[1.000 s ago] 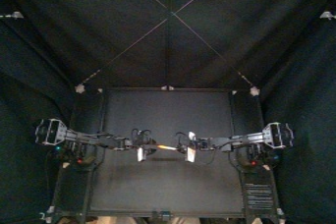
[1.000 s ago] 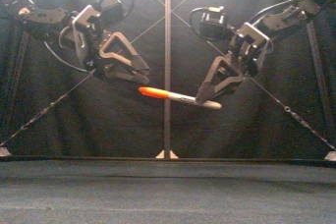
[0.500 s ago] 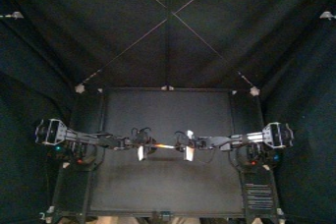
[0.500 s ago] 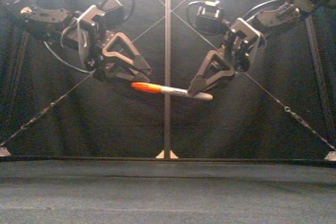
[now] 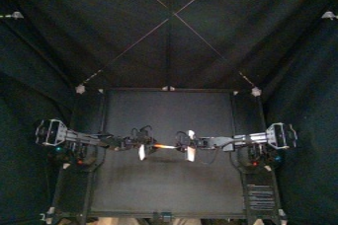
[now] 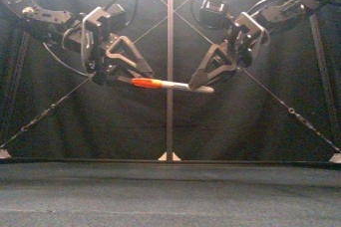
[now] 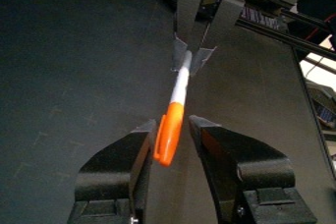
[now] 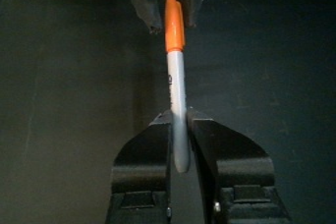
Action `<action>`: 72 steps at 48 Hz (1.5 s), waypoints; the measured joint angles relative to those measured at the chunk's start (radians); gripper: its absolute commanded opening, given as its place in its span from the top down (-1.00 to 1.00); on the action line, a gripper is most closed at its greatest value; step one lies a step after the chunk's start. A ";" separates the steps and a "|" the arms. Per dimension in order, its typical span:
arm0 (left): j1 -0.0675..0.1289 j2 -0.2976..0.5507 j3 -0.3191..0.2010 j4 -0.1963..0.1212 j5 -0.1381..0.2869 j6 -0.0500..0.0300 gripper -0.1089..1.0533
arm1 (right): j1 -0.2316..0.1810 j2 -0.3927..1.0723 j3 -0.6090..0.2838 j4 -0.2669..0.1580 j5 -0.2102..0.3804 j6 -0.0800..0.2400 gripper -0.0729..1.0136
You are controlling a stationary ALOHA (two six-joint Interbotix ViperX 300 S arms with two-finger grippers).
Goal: Uncap the pen
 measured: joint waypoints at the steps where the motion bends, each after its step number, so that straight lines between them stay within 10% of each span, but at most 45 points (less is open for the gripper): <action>1: -0.002 0.000 0.000 0.002 0.000 -0.0015 -0.46 | 0.000 -0.002 0.000 -0.002 -0.002 0.000 0.00; 32: 0.003 -0.023 -0.005 -0.020 -0.005 -0.0015 -0.38 | -0.012 -0.005 0.003 -0.006 -0.012 -0.002 0.01; 49: 0.002 -0.025 -0.005 -0.020 -0.005 0.0000 0.25 | -0.015 -0.006 0.006 -0.012 -0.012 -0.003 0.00; 72: 0.000 -0.078 0.038 -0.018 -0.009 0.0015 0.24 | -0.020 -0.032 0.038 -0.009 -0.025 0.000 0.01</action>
